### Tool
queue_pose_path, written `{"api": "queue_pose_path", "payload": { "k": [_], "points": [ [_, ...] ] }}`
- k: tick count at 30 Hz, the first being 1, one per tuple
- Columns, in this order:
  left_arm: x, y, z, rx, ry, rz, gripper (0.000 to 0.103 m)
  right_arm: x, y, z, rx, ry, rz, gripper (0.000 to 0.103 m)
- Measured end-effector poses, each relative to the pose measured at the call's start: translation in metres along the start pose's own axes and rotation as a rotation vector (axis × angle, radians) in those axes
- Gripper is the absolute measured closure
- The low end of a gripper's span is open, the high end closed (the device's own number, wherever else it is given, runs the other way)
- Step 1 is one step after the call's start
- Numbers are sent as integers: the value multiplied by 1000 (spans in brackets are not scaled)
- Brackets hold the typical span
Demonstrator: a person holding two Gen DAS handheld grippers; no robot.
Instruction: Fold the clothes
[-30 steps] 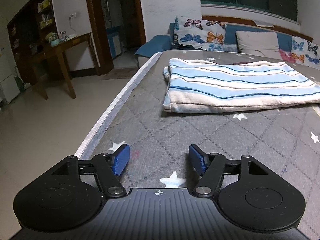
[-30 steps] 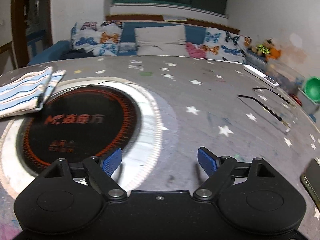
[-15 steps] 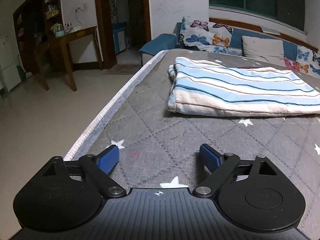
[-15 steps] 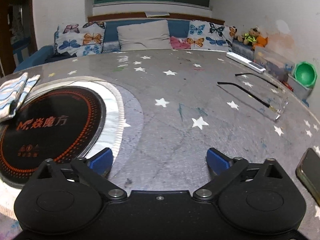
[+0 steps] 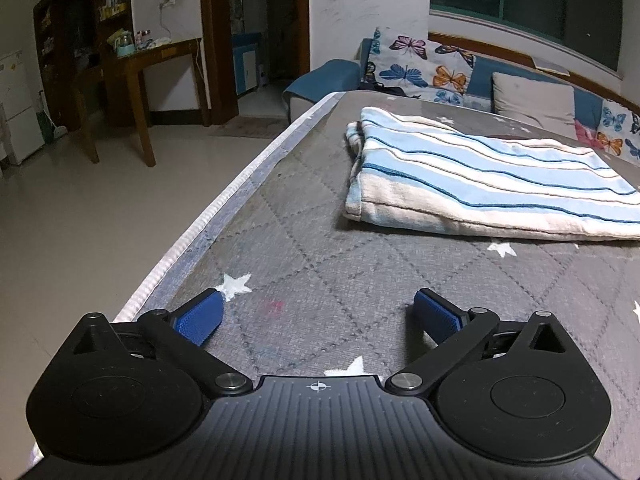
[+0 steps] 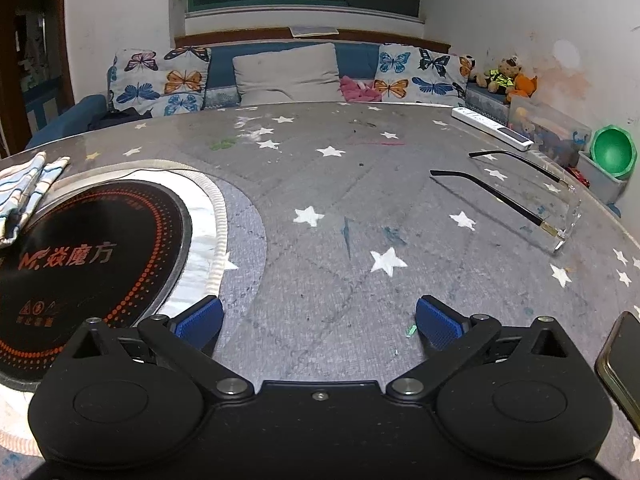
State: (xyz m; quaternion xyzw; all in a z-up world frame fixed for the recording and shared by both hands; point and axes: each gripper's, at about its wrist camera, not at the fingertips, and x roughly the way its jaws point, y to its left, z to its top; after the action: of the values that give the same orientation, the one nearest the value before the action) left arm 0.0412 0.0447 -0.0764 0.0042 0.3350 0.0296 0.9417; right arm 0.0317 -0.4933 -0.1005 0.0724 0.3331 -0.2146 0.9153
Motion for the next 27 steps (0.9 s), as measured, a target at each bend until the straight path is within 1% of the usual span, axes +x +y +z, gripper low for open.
{"api": "queue_pose_path", "payload": {
  "k": [4,27],
  "points": [
    [-3,-6,0,1,1,1,0,0,0,0,0,-2,-1,0],
    [-1,-5,-1,4,-1,2,0,0,-2,-1,7,-4,5,0]
  ]
}}
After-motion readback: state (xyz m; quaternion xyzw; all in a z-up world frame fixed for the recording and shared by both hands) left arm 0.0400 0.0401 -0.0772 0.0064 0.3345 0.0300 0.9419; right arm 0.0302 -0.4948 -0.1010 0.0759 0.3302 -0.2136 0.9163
